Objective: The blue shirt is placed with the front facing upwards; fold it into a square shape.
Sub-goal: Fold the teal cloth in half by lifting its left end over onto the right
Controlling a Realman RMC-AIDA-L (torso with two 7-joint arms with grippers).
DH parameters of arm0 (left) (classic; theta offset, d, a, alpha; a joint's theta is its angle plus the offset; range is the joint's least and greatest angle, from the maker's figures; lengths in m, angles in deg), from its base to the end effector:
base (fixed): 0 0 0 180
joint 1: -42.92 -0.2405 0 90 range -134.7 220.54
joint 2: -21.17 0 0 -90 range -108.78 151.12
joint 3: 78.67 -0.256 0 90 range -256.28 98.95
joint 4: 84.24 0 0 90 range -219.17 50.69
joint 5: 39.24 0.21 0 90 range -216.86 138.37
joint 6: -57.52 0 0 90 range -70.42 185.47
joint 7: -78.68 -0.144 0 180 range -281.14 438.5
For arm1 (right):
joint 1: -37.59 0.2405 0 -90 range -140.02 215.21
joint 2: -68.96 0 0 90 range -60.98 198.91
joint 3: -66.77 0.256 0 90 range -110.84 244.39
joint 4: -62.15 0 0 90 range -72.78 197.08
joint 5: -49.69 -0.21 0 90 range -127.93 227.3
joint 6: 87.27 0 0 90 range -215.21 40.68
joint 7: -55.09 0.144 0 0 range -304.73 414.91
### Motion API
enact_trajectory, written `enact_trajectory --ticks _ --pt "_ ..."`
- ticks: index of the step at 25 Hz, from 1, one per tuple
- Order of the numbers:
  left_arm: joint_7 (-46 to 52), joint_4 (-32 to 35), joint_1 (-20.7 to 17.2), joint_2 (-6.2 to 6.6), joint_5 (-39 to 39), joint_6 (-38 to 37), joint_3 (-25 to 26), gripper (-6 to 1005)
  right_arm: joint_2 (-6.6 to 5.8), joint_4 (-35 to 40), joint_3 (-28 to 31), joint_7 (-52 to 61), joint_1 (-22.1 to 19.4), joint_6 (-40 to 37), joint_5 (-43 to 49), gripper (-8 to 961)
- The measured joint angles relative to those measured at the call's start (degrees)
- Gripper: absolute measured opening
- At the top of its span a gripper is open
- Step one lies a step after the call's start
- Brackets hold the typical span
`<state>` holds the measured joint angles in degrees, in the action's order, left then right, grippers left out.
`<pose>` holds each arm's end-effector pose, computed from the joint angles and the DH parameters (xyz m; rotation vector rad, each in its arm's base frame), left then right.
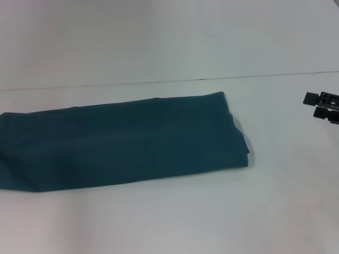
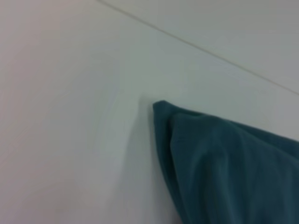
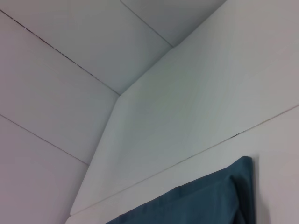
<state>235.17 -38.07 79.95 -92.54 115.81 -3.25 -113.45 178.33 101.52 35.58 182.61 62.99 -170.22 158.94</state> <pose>-0.3433 0.4016 0.0915 -1.6209 -1.7134 -0.1572 0.3269 0.3449 0.1085 -1.9840 1.6458 0.9301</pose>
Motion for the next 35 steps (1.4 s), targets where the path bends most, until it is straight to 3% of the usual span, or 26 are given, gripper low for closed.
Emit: enact_trajectory --ticks 5,13,20,35 --pt "-0.52 1.87 0.37 -0.30 -2.00 -1.57 -0.08 112 0.11 -0.08 0.00 -0.30 -0.04 0.01 0.00 863" --pt "-2.08 6.59 1.19 -0.46 -13.41 -12.18 -0.34 112 0.04 -0.10 -0.44 -0.83 -0.02 -0.16 0.00 863" --pt "-2.24 9.07 0.63 0.24 -22.39 -19.17 -0.19 111 0.35 -0.10 -0.42 -1.83 0.14 0.07 0.05 862" --pt "-3.95 7.62 -0.46 1.35 -23.51 -17.98 0.12 111 0.41 -0.08 -0.53 -1.93 0.35 -0.04 0.09 862"
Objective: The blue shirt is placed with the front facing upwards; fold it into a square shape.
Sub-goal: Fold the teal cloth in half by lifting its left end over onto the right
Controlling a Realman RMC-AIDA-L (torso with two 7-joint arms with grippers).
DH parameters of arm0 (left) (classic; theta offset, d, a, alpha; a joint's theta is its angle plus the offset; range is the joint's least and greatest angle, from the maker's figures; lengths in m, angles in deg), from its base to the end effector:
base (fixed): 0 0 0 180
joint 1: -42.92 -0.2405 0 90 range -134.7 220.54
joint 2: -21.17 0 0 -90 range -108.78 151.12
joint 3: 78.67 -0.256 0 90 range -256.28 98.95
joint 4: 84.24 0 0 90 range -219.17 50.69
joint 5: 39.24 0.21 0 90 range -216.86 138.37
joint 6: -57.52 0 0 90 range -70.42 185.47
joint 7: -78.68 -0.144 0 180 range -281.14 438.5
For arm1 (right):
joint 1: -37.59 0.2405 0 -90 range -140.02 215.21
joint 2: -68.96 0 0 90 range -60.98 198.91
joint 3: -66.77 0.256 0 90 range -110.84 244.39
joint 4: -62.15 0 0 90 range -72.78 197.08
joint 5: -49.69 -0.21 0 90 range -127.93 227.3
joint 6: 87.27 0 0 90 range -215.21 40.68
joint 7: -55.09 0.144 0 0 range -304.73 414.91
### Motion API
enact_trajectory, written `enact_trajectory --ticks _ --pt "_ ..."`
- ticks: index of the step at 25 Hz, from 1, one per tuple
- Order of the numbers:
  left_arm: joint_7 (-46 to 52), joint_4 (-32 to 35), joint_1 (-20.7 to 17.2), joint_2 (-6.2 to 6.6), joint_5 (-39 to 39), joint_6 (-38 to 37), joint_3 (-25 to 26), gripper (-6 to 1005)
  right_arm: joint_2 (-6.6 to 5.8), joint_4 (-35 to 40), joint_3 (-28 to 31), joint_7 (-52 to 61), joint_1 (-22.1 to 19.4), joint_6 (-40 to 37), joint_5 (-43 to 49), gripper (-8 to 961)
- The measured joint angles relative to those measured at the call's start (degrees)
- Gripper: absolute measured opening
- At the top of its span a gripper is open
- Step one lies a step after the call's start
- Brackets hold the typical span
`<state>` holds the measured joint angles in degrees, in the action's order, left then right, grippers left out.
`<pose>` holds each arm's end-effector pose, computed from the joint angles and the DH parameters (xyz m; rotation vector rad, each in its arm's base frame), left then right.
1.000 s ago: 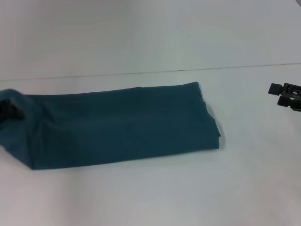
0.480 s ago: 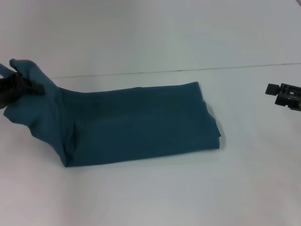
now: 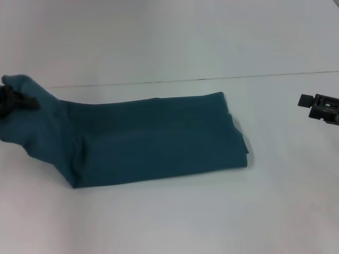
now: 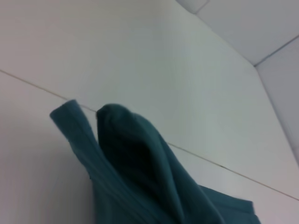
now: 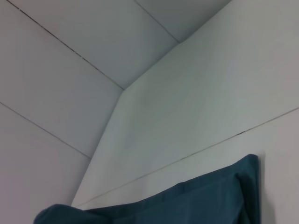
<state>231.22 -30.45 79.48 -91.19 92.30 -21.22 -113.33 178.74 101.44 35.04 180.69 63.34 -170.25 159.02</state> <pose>-0.2687 0.4044 0.1093 -1.9252 -1.7534 -0.5725 0.3235 0.3462 0.1034 -2.0221 1.6117 0.9160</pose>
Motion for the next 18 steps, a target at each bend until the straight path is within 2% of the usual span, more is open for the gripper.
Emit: enact_trajectory --ticks 7,13,18 --pt "2.00 2.89 -2.45 0.73 3.42 2.43 0.64 111 0.00 0.00 0.00 0.31 -0.09 -0.33 0.00 862" --pt "2.76 3.97 -3.14 1.03 7.56 3.62 5.57 112 0.00 0.00 0.17 0.49 -0.21 -0.42 0.00 862" --pt "2.15 4.67 -3.73 1.07 6.32 2.55 6.36 112 0.00 -0.43 0.27 0.49 -0.21 -0.42 0.00 862"
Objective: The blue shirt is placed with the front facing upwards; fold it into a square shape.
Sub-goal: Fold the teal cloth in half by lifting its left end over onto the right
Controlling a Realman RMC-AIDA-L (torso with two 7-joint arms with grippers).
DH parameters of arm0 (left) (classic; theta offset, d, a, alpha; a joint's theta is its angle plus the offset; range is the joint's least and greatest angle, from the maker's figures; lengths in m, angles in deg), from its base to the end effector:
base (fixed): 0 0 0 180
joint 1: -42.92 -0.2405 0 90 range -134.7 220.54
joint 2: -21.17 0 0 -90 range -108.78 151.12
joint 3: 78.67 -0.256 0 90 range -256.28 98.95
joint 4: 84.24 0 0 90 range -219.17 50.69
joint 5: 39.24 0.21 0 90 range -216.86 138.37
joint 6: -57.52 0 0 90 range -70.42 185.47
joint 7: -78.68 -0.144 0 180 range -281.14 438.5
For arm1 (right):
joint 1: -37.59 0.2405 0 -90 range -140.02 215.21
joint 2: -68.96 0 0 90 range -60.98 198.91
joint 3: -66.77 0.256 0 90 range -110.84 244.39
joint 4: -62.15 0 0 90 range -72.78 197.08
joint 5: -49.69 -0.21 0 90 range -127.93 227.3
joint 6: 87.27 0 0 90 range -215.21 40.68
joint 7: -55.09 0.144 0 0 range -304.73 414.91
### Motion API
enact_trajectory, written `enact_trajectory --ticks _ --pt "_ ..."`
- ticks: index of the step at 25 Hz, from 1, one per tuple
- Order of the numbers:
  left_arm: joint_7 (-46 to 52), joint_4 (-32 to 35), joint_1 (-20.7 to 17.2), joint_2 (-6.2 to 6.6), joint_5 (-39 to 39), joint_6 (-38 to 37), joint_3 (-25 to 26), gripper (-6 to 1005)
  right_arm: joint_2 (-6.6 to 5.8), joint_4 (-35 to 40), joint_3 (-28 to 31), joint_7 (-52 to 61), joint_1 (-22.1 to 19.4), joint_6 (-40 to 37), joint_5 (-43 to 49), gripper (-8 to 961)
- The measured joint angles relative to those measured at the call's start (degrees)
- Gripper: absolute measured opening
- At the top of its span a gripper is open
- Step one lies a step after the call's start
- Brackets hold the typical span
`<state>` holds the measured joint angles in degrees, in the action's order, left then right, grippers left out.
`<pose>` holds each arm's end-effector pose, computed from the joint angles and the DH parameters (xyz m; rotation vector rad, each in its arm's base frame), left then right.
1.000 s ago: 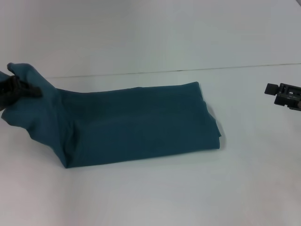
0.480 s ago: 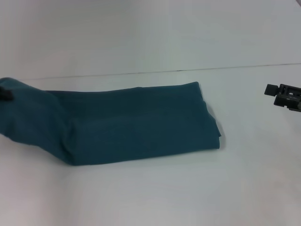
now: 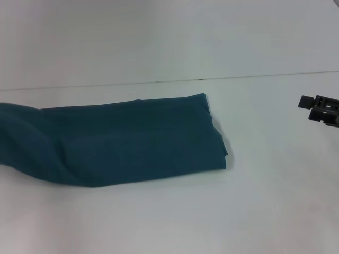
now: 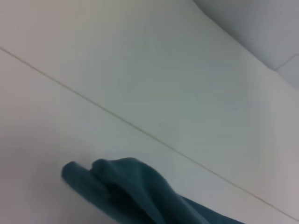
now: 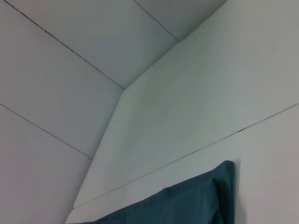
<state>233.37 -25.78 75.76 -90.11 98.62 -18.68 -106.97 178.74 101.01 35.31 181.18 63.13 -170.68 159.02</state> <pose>-0.3131 0.3873 0.1540 -1.6743 -1.7357 -0.5422 0.3249 0.3438 0.1023 -2.0142 1.6345 0.9263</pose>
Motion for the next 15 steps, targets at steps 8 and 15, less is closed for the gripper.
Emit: enact_trajectory --ticks 8,15 --pt "-4.79 -0.81 2.46 -1.03 -11.25 -8.40 -0.43 111 0.00 -0.10 0.07 -0.07 0.01 0.00 0.00 861" --pt "-5.61 -1.00 6.31 -3.44 -15.13 -10.36 -3.00 111 0.00 -0.18 0.07 -0.40 -0.13 0.00 0.00 861"
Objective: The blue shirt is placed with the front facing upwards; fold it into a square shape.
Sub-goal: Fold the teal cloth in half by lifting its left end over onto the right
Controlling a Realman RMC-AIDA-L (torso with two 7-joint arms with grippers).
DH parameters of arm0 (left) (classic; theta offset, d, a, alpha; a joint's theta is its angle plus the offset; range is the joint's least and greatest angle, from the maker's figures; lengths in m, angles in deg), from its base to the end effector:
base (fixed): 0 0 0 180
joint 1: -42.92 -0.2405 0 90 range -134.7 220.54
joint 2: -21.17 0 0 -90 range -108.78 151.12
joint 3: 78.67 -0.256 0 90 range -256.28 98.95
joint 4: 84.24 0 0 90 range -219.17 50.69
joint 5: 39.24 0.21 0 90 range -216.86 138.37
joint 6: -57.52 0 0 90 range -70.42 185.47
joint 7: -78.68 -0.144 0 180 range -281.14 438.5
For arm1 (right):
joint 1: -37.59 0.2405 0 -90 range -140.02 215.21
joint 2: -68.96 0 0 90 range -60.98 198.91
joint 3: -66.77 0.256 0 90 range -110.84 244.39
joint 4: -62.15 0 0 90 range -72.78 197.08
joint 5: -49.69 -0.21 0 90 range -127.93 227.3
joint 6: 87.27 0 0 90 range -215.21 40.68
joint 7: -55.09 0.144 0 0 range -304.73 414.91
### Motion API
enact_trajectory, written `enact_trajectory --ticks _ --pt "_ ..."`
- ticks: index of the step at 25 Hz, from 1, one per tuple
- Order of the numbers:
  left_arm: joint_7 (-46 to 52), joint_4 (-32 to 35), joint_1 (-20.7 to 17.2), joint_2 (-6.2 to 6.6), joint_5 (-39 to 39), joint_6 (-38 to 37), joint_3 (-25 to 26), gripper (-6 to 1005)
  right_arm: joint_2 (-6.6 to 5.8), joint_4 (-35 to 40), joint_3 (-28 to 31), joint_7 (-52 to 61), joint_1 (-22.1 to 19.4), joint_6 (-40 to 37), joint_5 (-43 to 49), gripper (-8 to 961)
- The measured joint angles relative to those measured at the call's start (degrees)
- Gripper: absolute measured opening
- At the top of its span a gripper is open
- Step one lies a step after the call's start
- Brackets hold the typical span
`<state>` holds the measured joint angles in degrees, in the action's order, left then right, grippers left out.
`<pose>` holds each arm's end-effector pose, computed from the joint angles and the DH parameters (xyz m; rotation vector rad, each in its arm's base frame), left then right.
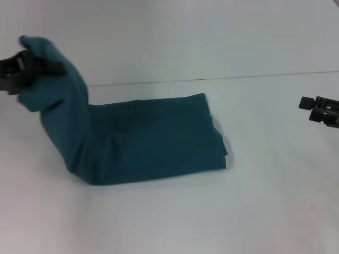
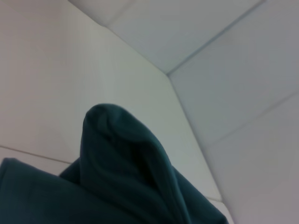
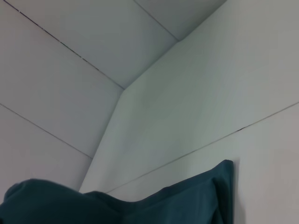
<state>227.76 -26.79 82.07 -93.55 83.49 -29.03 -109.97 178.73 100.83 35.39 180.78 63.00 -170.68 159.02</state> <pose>-0.2165 0.4050 0.1104 -2.1304 -1.6576 -0.8142 0.3261 0.3428 0.1020 -2.0143 1.6318 0.9251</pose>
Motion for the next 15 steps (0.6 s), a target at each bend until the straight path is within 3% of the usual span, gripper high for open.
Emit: enact_trajectory --ticks 5,11,15 --pt "-0.63 -2.68 3.35 -3.11 -0.06 4.89 -4.32 111 0.01 -0.01 -0.11 -0.01 0.04 -0.06 0.00 861" --pt "-0.73 -7.36 6.32 -5.93 0.08 12.38 -11.46 125 0.00 -0.02 -0.33 -0.01 -0.11 -0.12 0.00 861" --pt "-0.79 -10.01 7.83 -6.99 -0.03 17.38 -15.00 137 0.00 -0.10 -0.35 -0.01 -0.29 -0.18 0.00 861"
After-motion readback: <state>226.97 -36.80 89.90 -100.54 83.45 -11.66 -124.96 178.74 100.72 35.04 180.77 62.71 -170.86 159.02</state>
